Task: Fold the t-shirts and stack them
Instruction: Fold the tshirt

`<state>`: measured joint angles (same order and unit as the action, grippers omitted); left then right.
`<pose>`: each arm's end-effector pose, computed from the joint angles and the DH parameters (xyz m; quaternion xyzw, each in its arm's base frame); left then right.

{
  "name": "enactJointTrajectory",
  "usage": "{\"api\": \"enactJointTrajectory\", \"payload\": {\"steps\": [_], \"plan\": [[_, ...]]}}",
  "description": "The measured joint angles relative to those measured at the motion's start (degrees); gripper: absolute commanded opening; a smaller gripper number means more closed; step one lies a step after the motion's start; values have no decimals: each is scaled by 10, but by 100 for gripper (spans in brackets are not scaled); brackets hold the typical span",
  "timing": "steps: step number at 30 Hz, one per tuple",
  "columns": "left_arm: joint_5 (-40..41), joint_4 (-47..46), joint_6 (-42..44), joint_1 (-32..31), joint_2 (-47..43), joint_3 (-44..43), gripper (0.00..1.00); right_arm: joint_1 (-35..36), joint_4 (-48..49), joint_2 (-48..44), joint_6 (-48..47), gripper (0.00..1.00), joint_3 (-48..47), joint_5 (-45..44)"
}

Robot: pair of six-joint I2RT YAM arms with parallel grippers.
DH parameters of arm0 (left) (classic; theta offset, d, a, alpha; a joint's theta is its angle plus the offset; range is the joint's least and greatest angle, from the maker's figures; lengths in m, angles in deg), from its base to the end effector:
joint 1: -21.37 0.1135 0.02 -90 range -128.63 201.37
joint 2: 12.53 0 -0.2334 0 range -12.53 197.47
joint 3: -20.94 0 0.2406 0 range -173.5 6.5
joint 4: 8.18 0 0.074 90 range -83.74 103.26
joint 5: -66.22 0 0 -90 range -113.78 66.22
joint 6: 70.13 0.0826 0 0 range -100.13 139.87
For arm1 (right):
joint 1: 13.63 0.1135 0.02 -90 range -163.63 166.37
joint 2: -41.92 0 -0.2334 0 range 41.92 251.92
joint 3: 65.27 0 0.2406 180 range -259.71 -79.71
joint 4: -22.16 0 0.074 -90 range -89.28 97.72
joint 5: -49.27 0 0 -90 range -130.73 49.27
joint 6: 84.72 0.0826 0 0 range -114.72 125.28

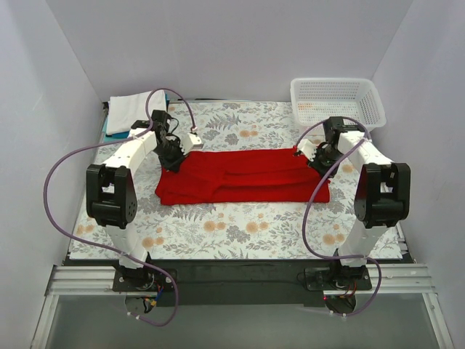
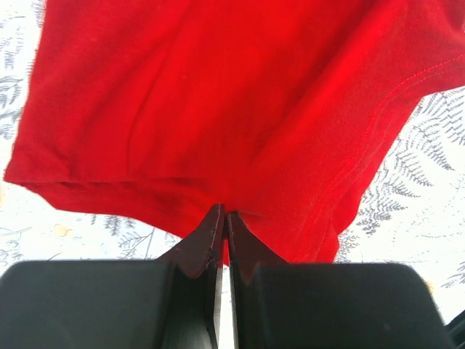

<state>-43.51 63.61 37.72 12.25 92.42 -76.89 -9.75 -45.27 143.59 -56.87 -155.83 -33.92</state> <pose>0.3393 -0.0827 0.1603 0.2448 0.9497 -0.1628 0.1079 0.3329 0.0324 0.1428 -0.5462 0.8296 0.0031 0.1158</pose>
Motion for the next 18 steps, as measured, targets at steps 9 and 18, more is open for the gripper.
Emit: {"api": "enactJointTrajectory", "payload": {"steps": [9,18], "plan": [[-6,-12,-2,4,31,-23,0,-2,1,54,-2,1,-40,0],[-6,-23,-3,4,62,-37,0,-2,2,83,-2,1,-48,0]]}}
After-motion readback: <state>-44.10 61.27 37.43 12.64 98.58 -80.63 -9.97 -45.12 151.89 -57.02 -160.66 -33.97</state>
